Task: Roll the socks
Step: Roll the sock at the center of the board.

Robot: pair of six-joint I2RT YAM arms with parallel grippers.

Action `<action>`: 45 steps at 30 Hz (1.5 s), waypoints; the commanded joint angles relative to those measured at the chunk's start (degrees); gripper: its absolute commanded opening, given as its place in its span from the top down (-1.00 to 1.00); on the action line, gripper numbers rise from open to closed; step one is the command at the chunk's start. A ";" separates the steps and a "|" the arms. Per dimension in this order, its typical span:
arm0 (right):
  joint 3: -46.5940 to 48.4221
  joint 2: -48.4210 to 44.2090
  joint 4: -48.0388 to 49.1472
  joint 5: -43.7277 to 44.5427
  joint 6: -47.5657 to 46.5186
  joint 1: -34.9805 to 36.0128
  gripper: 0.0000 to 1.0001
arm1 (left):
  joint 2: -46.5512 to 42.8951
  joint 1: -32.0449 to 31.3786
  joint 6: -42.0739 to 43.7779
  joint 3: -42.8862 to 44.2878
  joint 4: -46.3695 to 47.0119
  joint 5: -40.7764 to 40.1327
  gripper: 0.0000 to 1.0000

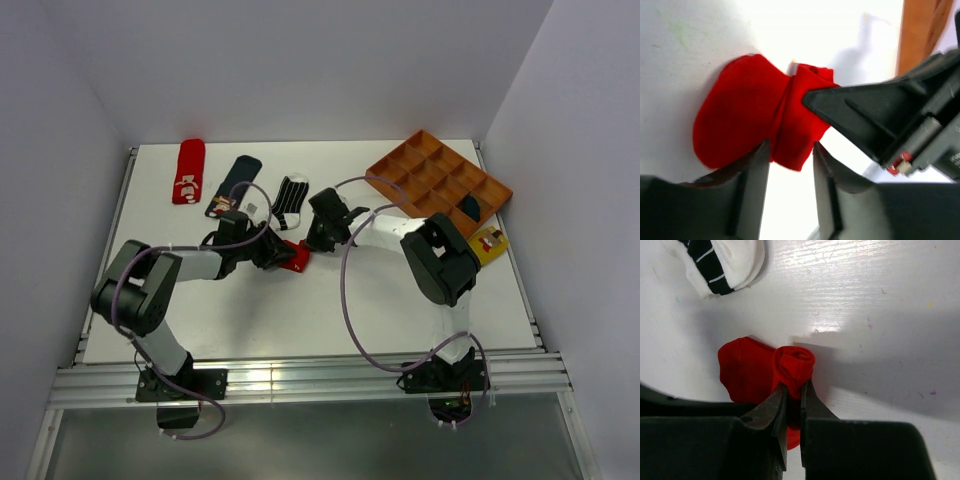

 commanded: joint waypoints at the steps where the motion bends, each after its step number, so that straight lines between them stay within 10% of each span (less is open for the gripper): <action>1: 2.06 2.16 -7.17 3.11 -2.17 0.34 1.00 | -7.10 -3.90 9.25 0.31 -9.01 -13.48 0.06; 9: 3.82 2.96 -9.10 3.03 -3.14 0.34 1.00 | -15.11 -20.49 22.16 1.71 -12.99 -45.90 -0.07; 19: 4.70 3.57 -9.72 1.97 -3.49 0.34 1.00 | -8.70 -32.73 36.85 6.19 -5.86 -63.75 -0.02; 45: 5.66 3.57 -9.46 -2.33 -2.88 0.17 0.85 | 6.95 -34.76 33.43 10.68 -12.97 -66.40 0.16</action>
